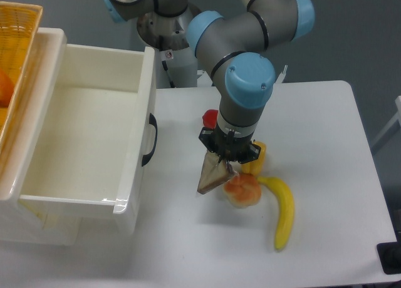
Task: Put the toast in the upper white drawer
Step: 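Close the gripper on the toast slice beside the bread roll, then lift the held toast up and carry it toward the open drawer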
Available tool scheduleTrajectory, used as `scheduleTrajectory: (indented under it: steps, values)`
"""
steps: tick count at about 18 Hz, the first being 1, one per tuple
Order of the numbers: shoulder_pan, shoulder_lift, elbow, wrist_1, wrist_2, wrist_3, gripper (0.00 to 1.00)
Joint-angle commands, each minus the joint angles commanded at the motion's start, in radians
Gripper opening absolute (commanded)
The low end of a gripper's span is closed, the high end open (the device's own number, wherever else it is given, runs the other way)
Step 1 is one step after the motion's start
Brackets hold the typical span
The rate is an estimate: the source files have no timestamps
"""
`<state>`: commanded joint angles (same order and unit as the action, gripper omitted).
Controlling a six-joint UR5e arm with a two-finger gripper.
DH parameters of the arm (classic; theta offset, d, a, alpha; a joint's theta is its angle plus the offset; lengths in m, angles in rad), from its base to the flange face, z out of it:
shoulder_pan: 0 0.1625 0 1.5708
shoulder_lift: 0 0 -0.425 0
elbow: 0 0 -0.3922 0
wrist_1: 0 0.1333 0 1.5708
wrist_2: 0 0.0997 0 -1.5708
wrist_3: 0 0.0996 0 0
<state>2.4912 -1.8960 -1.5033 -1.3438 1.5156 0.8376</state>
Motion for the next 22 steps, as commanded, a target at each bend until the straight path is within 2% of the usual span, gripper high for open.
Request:
scheduleTrajectory:
  steps: [6, 9, 11, 13, 15, 18, 22]
  values:
    - [0.011, 0.000, 0.003, -0.002, 0.002, 0.000, 0.16]
    - [0.028, 0.038, 0.012, -0.012, 0.002, -0.005, 0.16]
    - [0.032, 0.067, 0.035, -0.073, 0.002, -0.005, 0.16]
    - [0.034, 0.078, 0.083, -0.176, 0.002, -0.005, 0.16]
    - [0.032, 0.084, 0.112, -0.244, 0.000, -0.003, 0.16]
    - [0.028, 0.144, 0.110, -0.316, -0.008, -0.006, 0.16]
    - [0.031, 0.225, 0.092, -0.374, -0.044, -0.014, 0.16]
